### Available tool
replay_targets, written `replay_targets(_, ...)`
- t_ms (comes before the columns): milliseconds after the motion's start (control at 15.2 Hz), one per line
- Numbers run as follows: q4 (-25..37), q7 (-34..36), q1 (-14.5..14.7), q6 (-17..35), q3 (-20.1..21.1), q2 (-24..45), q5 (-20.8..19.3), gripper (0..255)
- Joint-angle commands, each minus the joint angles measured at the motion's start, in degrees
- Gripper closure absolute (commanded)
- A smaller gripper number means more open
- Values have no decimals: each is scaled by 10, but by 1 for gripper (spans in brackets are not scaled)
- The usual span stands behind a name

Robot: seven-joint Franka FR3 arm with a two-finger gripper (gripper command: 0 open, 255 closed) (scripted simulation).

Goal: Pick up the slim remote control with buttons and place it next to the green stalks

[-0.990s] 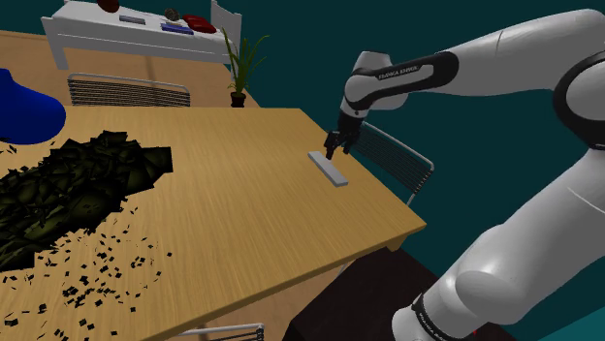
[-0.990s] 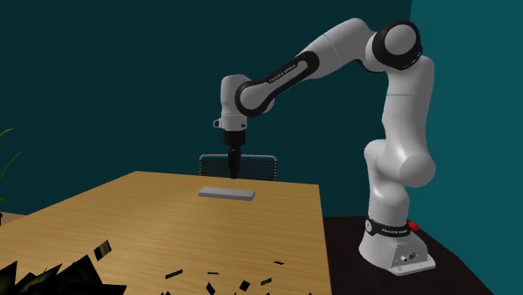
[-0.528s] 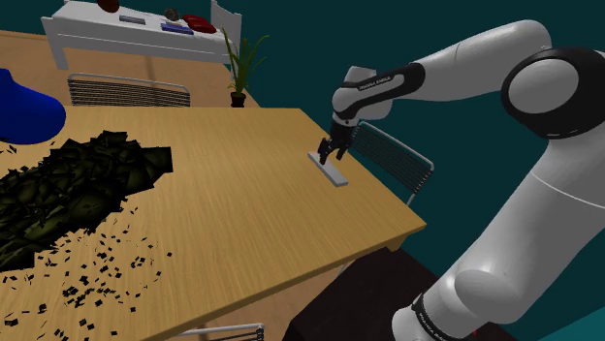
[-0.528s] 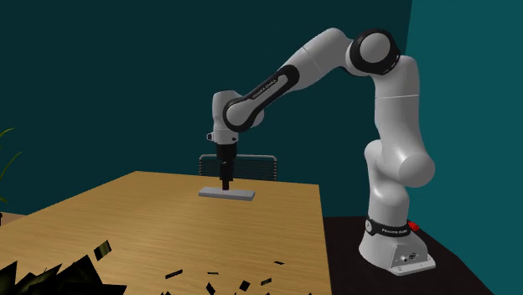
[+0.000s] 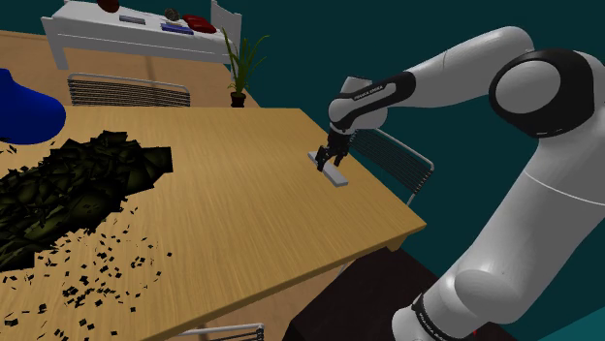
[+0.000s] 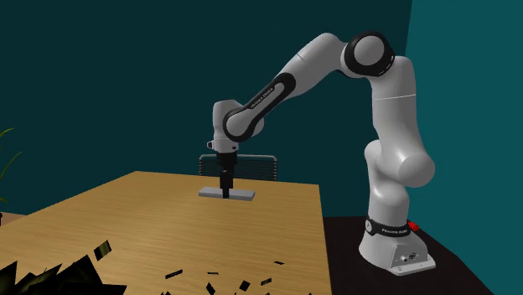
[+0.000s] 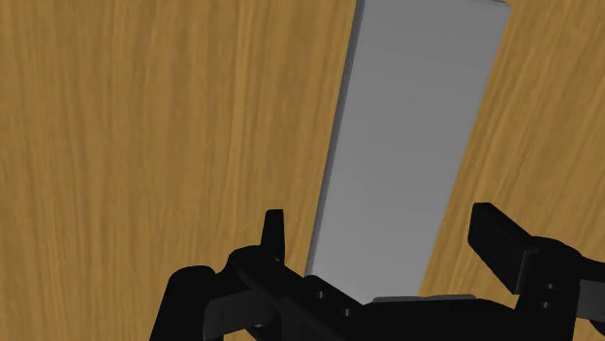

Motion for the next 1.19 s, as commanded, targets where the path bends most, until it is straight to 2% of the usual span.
replay_targets(0, 0, 0, 0, 1, 0, 0, 0, 0)
replay_targets(198, 0, 0, 0, 1, 0, 0, 0, 0)
replay_targets(264, 0, 0, 0, 1, 0, 0, 0, 255)
replay_targets(858, 0, 0, 0, 1, 0, 0, 0, 255)
replay_targets(1122, 11, 4, 1, -28, -1, -18, -5, 255)
